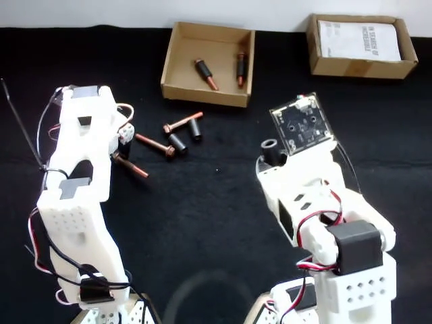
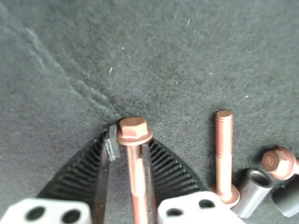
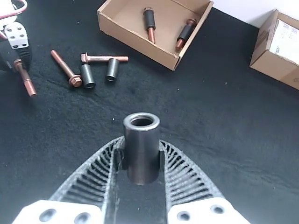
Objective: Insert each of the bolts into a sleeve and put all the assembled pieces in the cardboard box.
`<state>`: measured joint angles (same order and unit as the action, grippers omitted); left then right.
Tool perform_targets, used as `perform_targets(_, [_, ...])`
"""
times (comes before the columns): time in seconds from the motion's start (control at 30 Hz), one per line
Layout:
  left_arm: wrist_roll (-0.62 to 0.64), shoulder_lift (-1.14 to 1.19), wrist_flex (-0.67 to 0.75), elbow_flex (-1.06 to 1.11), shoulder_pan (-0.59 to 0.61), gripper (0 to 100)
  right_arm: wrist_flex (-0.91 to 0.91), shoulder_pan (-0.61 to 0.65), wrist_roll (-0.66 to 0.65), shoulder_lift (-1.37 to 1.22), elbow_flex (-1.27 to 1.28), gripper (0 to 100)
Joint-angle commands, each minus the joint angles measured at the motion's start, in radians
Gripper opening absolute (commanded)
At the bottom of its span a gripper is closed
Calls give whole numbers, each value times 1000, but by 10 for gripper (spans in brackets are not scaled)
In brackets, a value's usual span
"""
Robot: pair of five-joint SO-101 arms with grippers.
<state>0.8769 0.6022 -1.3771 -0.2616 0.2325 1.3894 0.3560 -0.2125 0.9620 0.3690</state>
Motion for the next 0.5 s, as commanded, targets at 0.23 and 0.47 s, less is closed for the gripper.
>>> perform_targets(0.23, [-129, -18, -14, -30, -62, 14, -41, -13, 0, 13, 4, 7])
perform_targets(0.47, [-95, -18, -157, -90, -82, 245, -39, -13, -52, 19, 4, 7])
